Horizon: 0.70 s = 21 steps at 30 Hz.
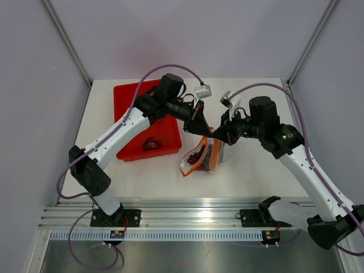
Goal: Place the food in the zip-top bag and seal the zipper
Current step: Zip the zipper food storage bag at the center of the board.
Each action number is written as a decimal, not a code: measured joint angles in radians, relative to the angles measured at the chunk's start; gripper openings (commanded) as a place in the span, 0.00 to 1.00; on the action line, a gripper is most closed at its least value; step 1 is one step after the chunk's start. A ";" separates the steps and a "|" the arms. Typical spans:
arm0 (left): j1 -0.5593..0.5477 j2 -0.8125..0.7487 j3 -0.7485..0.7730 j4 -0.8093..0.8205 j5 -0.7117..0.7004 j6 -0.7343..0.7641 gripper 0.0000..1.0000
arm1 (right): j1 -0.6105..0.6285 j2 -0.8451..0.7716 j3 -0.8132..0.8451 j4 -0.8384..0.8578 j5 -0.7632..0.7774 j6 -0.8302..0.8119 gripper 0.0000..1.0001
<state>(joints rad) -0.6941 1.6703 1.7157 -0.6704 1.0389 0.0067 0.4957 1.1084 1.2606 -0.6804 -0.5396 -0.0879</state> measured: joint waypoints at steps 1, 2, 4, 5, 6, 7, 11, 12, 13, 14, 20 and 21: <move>0.000 0.000 -0.003 0.004 -0.002 0.003 0.00 | 0.002 -0.012 -0.005 0.008 0.024 0.014 0.00; -0.001 0.000 -0.006 0.010 -0.003 0.009 0.00 | 0.002 -0.019 -0.005 0.011 0.043 0.026 0.00; -0.003 0.000 -0.009 0.014 -0.006 0.019 0.00 | 0.002 -0.033 -0.004 0.019 0.079 0.048 0.00; -0.003 0.000 -0.010 0.016 -0.008 0.023 0.00 | 0.002 -0.037 -0.004 0.020 0.091 0.055 0.00; -0.004 0.000 -0.013 0.019 -0.011 0.026 0.00 | 0.002 -0.039 -0.003 0.020 0.104 0.062 0.00; -0.004 0.000 -0.018 0.023 -0.014 0.029 0.00 | 0.002 -0.039 -0.001 0.020 0.113 0.068 0.00; -0.004 0.000 -0.036 0.026 -0.026 0.035 0.00 | 0.000 -0.039 0.007 0.016 0.153 0.079 0.00; -0.004 0.000 -0.039 0.024 -0.029 0.037 0.00 | -0.002 -0.039 0.010 0.015 0.164 0.082 0.00; -0.004 0.000 -0.043 0.019 -0.033 0.039 0.00 | -0.005 -0.039 0.012 0.014 0.176 0.086 0.00; -0.004 0.000 -0.048 0.016 -0.039 0.042 0.00 | -0.010 -0.039 0.014 0.013 0.185 0.087 0.00; -0.004 0.000 -0.071 -0.014 -0.058 0.055 0.00 | -0.047 -0.037 0.040 -0.004 0.266 0.109 0.00; -0.004 -0.001 -0.075 -0.017 -0.058 0.056 0.00 | -0.053 -0.034 0.048 -0.008 0.283 0.115 0.00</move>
<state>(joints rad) -0.6979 1.6695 1.6409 -0.6876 0.9806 0.0624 0.4427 1.0740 1.3083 -0.6884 -0.2562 0.0269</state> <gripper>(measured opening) 0.060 0.009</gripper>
